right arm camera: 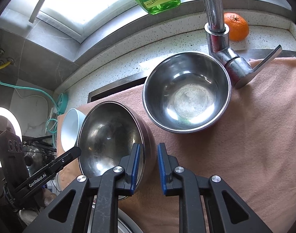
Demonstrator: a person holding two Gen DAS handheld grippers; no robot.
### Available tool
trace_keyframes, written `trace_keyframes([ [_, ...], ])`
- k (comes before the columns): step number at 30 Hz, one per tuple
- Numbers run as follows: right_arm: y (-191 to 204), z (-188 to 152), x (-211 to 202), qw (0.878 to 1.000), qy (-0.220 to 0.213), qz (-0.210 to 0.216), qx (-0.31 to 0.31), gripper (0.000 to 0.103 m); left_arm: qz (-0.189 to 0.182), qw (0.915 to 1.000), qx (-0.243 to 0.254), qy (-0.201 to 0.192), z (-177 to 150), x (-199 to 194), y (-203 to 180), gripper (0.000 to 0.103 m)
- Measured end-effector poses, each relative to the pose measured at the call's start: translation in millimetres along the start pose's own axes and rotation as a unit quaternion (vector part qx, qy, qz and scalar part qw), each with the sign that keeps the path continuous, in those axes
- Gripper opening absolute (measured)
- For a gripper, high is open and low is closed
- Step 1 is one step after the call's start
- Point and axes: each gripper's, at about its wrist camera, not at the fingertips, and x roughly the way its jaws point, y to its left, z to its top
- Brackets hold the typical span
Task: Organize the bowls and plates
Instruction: 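Move both tools to the large steel bowl rim and close on it, then lift the large steel bowl with both tools and carry it toward the plate stack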
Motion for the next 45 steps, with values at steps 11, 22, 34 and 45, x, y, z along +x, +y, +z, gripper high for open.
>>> trace_keyframes([
  [11, 4.8, 0.0, 5.3, 1.0, 0.007, -0.003, -0.009, 0.008, 0.003, 0.9999, 0.011, 0.002, 0.9, 4.7, -1.3, 0.009],
  [22, 2.9, 0.3, 4.6, 1.0, 0.007, -0.008, -0.008, 0.008, 0.004, 0.9999, 0.011, -0.002, 1.8, 4.6, -0.8, 0.006],
  [34, 3.1, -2.1, 2.4, 1.0, 0.007, -0.013, -0.003, 0.008, 0.0, 0.9999, 0.016, -0.004, 0.3, 1.4, -2.2, 0.006],
  [45, 10.8, -6.7, -7.7, 1.0, 0.001, -0.009, -0.001, 0.008, -0.006, 0.9997, 0.017, -0.015, -3.2, -11.5, -1.1, 0.006],
])
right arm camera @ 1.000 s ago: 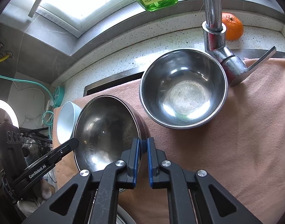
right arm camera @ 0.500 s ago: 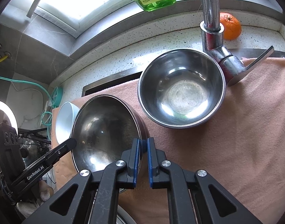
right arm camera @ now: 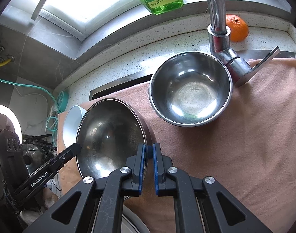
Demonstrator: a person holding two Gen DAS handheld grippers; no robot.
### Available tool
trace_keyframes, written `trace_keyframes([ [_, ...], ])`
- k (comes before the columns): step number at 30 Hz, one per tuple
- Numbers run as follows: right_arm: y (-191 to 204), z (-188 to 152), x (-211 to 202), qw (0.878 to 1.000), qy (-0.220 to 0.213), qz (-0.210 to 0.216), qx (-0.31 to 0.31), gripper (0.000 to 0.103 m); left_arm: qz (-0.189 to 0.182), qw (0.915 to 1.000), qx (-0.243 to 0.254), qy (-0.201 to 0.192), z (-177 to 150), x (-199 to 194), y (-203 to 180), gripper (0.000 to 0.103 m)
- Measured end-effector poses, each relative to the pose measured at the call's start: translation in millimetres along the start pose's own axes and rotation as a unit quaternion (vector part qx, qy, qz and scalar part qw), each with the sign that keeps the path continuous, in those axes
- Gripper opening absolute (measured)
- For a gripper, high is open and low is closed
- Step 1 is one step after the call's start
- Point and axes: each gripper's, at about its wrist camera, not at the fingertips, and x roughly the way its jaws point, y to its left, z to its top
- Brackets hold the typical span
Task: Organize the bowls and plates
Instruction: 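Lift the large steel bowl with both tools and carry it toward the plate stack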
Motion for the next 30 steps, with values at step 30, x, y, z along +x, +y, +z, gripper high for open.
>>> trace_keyframes([
  [30, 39.5, -27.1, -17.8, 1.0, -0.016, 0.007, -0.015, 0.008, -0.01, 0.9997, -0.004, -0.02, -17.3, -42.7, 23.1, 0.006],
])
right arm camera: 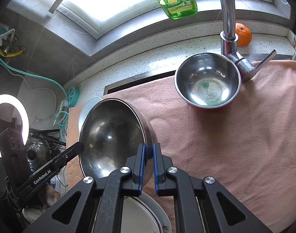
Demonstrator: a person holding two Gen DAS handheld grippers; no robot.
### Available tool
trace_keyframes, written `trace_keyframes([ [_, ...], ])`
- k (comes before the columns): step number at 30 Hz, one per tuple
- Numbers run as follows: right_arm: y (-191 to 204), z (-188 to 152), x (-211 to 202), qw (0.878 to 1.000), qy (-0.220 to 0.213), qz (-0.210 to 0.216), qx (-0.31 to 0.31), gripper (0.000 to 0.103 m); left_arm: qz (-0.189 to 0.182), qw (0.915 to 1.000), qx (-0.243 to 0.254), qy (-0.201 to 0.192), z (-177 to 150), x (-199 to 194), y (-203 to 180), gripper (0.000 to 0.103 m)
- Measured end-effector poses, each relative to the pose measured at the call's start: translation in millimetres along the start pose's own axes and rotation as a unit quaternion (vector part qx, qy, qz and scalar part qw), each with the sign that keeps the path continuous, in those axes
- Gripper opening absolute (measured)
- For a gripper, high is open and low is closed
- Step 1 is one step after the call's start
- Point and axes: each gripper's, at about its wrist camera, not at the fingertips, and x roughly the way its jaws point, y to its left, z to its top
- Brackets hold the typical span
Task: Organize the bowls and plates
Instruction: 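Lift the large steel bowl with both tools and carry it toward the plate stack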
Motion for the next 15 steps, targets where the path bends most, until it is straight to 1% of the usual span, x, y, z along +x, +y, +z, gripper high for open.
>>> trace_keyframes([
  [15, 41.6, -13.8, 15.8, 1.0, 0.012, 0.01, -0.019, 0.008, 0.008, 0.9997, -0.019, -0.016, -7.4, -30.1, 40.4, 0.006],
])
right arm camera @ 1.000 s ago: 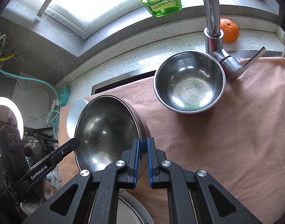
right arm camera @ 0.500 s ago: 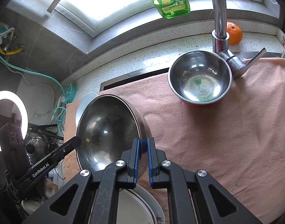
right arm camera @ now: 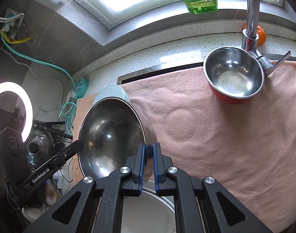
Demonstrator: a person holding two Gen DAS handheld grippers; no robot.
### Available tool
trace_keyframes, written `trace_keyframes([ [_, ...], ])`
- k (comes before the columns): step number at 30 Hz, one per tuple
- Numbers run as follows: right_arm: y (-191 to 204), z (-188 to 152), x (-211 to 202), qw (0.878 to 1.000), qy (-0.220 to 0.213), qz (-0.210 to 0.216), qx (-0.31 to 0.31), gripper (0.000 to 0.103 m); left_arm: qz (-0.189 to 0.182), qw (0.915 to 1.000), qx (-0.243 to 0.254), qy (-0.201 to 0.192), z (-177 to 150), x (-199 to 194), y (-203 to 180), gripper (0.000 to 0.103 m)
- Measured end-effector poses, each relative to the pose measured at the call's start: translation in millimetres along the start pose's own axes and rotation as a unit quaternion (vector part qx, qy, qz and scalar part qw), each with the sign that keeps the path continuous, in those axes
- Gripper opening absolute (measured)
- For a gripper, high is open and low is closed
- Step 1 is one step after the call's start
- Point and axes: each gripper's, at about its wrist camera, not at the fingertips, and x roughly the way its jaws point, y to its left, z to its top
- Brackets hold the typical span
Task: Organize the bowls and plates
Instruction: 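Lift the large steel bowl with both tools and carry it toward the plate stack, then lower the large steel bowl onto the towel beside the plate stack with both tools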
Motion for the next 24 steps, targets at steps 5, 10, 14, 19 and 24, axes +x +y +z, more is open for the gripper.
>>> trace_keyframes([
  [5, 16.1, -7.3, 7.6, 1.0, 0.005, 0.004, -0.007, 0.008, 0.001, 0.9999, -0.01, -0.008, -2.8, -11.9, 18.2, 0.006],
  [10, 34.2, -14.7, 15.9, 1.0, 0.01, 0.007, -0.015, 0.008, 0.003, 0.9997, -0.022, -0.011, -6.3, -20.3, 35.3, 0.006],
  [14, 46.3, -20.1, 23.4, 1.0, 0.016, 0.009, -0.021, 0.008, 0.005, 0.9995, -0.028, -0.015, -9.8, -27.7, 45.5, 0.006],
  [19, 58.8, -27.1, 32.3, 0.999, 0.025, 0.012, -0.029, 0.008, 0.009, 0.9991, -0.037, -0.021, -15.5, -37.5, 60.1, 0.006],
  [24, 71.7, -34.5, 39.3, 0.999, 0.034, 0.017, -0.034, 0.008, 0.009, 0.9985, -0.049, -0.021, -20.8, -45.0, 77.4, 0.006],
])
